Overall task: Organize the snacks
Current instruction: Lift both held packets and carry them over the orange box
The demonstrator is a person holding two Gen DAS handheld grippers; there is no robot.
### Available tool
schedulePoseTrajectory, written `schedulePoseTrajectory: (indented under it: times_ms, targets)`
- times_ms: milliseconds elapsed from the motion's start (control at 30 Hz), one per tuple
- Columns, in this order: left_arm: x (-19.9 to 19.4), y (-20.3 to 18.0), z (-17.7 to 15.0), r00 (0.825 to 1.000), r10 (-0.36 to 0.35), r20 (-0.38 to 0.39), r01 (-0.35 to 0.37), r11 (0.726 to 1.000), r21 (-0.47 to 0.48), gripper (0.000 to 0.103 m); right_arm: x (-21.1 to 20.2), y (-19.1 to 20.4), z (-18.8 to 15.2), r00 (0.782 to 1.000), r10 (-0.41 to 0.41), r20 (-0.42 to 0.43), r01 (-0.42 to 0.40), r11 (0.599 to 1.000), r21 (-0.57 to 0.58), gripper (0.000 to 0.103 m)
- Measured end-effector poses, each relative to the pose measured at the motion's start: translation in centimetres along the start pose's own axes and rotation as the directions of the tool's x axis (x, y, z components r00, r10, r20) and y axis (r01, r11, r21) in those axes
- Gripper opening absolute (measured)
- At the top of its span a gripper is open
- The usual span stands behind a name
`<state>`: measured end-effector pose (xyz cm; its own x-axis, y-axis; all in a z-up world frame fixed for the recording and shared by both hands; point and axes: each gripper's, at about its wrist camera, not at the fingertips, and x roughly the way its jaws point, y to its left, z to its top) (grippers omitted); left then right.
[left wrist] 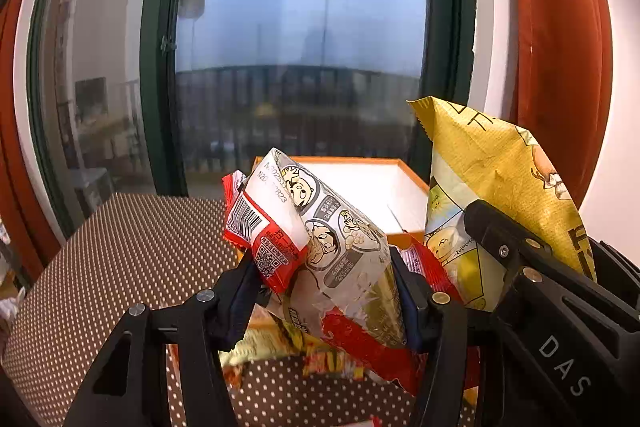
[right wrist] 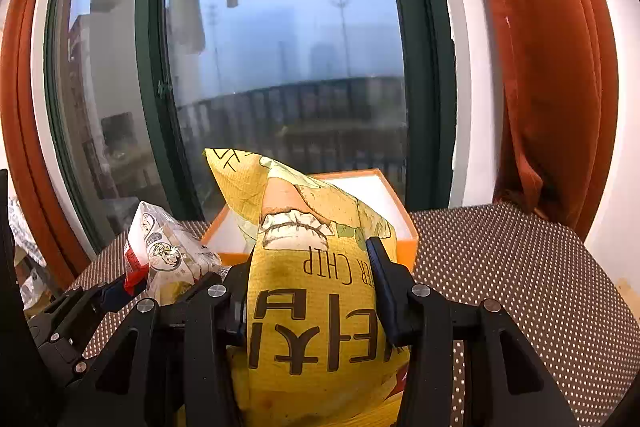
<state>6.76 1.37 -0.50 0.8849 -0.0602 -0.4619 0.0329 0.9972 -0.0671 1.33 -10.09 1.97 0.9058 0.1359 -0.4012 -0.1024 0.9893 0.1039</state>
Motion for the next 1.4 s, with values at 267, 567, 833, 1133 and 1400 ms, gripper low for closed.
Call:
schedulePoseTrajectory:
  times_ms: [267,567,833,1133,1400]
  targets:
    - [0.5,-0.3,2.4,0.999,0.011,0.041,-0.011,1.0,0.017,0.06,1.4,-0.2,2.5,0.999,0.012,0.034,-0.012,1.0,0.004,0.05]
    - [4.0,-1.3,4.7,0.999,0.011,0.038,-0.013,0.999,0.047,0.06,4.8,-1.1,4.8,0.999,0.006,0.032,-0.007,1.0,0.025,0.05]
    - [6.4,-2.0,6.4,0.999,0.014,0.032,-0.016,0.999,0.05,0.06,8.4,-1.9,6.7,1.0,0.005,0.016,-0.005,0.999,0.047,0.05]
    - [10.5,-1.2,8.6,0.999,0.016,0.033,-0.018,0.999,0.051,0.06,12.7,-2.3,8.2,1.0,0.006,0.015,-0.007,0.998,0.066,0.05]
    - [16.7,0.4,9.0,0.997,0.031,-0.067,-0.028,0.999,0.039,0.06,18.4,-2.1,8.4,0.999,-0.001,-0.033,0.003,0.998,0.067,0.05]
